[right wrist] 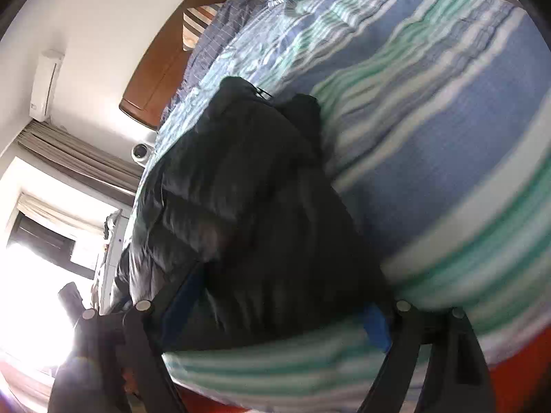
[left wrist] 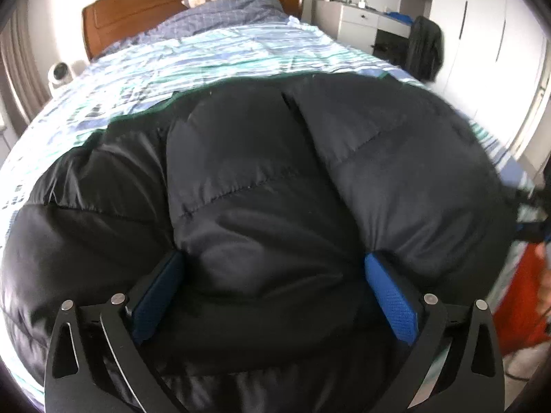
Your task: Fold large clothes
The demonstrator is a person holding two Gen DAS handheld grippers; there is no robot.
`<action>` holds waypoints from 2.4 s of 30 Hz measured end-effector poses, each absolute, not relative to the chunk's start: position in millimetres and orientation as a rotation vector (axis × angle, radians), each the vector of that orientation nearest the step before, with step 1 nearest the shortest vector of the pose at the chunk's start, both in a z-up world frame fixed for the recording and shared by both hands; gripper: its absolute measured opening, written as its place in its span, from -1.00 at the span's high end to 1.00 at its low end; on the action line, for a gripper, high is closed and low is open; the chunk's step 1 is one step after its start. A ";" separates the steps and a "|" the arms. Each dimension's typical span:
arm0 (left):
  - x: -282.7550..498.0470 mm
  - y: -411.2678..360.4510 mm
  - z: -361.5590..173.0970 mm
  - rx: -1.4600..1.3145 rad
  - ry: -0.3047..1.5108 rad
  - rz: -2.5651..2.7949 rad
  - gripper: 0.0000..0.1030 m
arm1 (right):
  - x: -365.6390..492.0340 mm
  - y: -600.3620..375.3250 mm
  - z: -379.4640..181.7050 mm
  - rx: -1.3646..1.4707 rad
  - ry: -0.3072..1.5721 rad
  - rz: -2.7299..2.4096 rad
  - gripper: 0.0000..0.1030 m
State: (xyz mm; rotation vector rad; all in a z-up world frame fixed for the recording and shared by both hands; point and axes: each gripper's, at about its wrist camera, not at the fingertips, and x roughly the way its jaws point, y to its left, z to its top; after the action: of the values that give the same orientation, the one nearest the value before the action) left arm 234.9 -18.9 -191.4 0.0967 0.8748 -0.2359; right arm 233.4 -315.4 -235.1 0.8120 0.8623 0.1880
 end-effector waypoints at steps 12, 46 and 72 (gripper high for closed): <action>263.9 29.2 -85.1 -0.089 0.904 -0.358 -0.84 | 207.1 -199.8 -83.4 0.248 0.524 0.326 0.52; 326.6 142.6 -56.6 0.057 1.225 -0.314 0.21 | 225.6 -68.5 -61.3 -0.004 0.642 0.689 -0.08; 284.9 252.4 -180.1 -0.425 1.152 -0.323 -0.14 | 290.0 48.7 -168.0 -0.068 1.011 0.781 0.04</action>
State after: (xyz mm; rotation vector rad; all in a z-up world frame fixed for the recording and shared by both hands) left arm 284.9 252.4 -180.1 -0.4255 1.1524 -0.3234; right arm 290.0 48.7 -168.0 -0.0675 1.0107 0.7813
